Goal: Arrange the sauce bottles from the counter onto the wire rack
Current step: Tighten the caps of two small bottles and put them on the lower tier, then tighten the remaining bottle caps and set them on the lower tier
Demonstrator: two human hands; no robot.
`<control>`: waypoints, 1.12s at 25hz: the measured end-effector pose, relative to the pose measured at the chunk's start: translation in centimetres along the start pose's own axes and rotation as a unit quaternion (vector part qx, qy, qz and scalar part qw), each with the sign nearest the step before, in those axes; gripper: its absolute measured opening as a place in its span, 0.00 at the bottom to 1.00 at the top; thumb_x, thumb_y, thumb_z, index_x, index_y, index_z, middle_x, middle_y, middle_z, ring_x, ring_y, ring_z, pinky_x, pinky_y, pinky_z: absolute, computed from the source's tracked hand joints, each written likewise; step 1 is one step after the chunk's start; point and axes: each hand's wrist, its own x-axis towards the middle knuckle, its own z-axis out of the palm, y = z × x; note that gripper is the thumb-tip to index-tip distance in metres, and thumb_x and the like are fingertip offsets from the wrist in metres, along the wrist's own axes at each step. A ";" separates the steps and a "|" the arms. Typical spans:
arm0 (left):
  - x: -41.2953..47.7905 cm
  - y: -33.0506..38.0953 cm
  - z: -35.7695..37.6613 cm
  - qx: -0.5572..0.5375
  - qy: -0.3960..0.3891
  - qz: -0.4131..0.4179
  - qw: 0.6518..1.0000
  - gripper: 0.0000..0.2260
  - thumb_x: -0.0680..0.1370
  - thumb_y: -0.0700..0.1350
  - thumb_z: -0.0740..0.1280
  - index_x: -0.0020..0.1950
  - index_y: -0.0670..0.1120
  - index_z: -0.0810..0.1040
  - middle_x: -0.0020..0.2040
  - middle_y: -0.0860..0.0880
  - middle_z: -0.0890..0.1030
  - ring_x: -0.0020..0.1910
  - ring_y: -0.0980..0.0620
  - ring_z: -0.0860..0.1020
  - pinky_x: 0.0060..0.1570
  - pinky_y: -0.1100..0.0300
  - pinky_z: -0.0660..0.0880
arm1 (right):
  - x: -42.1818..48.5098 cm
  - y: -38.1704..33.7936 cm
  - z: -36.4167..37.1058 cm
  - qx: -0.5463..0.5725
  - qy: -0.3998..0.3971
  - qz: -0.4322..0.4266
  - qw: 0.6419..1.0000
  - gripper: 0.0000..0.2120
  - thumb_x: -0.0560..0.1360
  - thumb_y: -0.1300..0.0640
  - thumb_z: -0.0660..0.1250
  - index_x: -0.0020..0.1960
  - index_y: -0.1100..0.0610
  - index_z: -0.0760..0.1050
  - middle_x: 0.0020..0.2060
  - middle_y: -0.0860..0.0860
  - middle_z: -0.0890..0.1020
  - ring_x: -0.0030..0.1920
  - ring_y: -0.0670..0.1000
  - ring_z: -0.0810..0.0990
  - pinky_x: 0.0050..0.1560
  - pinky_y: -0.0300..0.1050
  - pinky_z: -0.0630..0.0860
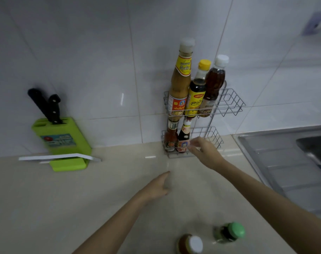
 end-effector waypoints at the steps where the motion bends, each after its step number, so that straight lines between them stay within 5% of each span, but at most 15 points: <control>1: -1.3 -0.6 0.9 0.027 -0.013 0.011 0.999 0.32 0.76 0.32 0.64 0.78 0.41 0.56 0.79 0.45 0.59 0.77 0.49 0.61 0.74 0.56 0.61 | -1.3 0.0 -0.2 -0.019 -0.028 -0.021 0.999 0.16 0.78 0.51 0.64 0.59 0.60 0.76 0.56 0.56 0.81 0.57 0.54 0.78 0.55 0.44 0.73; 5: -6.3 -2.8 4.3 0.070 -0.112 0.049 0.990 0.33 0.75 0.34 0.66 0.78 0.45 0.58 0.78 0.50 0.59 0.77 0.54 0.59 0.72 0.66 0.56 | -7.8 0.3 -1.2 -0.033 -0.092 -0.058 0.993 0.09 0.78 0.53 0.65 0.51 0.57 0.79 0.49 0.50 0.83 0.50 0.48 0.80 0.53 0.44 0.77; 8: -9.2 -3.5 6.9 -0.008 -0.146 0.086 0.985 0.36 0.70 0.45 0.74 0.75 0.56 0.63 0.75 0.57 0.64 0.74 0.59 0.63 0.72 0.64 0.61 | -12.7 0.4 -1.7 -0.014 -0.110 -0.066 0.992 0.06 0.78 0.55 0.64 0.49 0.55 0.79 0.43 0.48 0.84 0.44 0.46 0.81 0.48 0.44 0.78; 10: -10.4 -3.2 9.1 -0.065 -0.105 0.110 0.986 0.32 0.67 0.52 0.76 0.66 0.67 0.67 0.68 0.64 0.72 0.67 0.66 0.70 0.65 0.69 0.68 | -15.3 -0.1 -1.7 0.032 -0.130 -0.059 0.989 0.06 0.78 0.54 0.63 0.49 0.54 0.79 0.38 0.47 0.84 0.40 0.46 0.82 0.44 0.43 0.78; 13: -11.0 -2.8 11.9 -0.111 -0.010 0.128 0.985 0.24 0.70 0.52 0.75 0.61 0.64 0.70 0.59 0.60 0.77 0.59 0.62 0.76 0.58 0.67 0.72 | -18.6 -1.6 -1.4 0.113 -0.192 -0.032 0.974 0.09 0.79 0.50 0.62 0.52 0.53 0.78 0.36 0.50 0.83 0.36 0.48 0.81 0.40 0.42 0.80; 18: -12.0 -1.8 11.9 -0.202 0.021 0.133 0.970 0.17 0.76 0.44 0.71 0.63 0.51 0.72 0.56 0.51 0.80 0.56 0.57 0.79 0.57 0.64 0.75 | -20.0 -4.2 -0.7 -0.050 -0.183 -0.115 0.975 0.16 0.78 0.42 0.60 0.59 0.51 0.73 0.43 0.45 0.80 0.40 0.46 0.78 0.42 0.40 0.74; 22: -13.8 1.6 10.1 -0.262 0.017 0.162 0.951 0.12 0.78 0.46 0.66 0.61 0.51 0.72 0.55 0.50 0.78 0.55 0.61 0.78 0.58 0.65 0.75 | -17.2 -7.9 -2.9 -0.115 -0.132 -0.140 0.975 0.16 0.79 0.46 0.59 0.46 0.59 0.73 0.37 0.53 0.78 0.39 0.55 0.75 0.41 0.50 0.71; 25: -15.2 4.2 8.8 -0.308 0.001 0.150 0.940 0.13 0.76 0.49 0.62 0.60 0.52 0.74 0.55 0.48 0.79 0.57 0.50 0.79 0.61 0.57 0.74 | -15.0 -11.0 -6.0 -0.272 -0.174 -0.230 0.918 0.16 0.80 0.52 0.54 0.42 0.62 0.73 0.31 0.54 0.71 0.34 0.57 0.69 0.37 0.49 0.67; 28: -16.3 5.4 7.7 -0.361 0.005 0.160 0.919 0.17 0.76 0.51 0.63 0.62 0.45 0.72 0.47 0.46 0.81 0.45 0.47 0.82 0.47 0.56 0.80 | -14.0 -12.6 -8.3 -0.339 -0.184 -0.296 0.874 0.20 0.82 0.49 0.48 0.42 0.60 0.72 0.27 0.50 0.66 0.27 0.50 0.64 0.35 0.47 0.64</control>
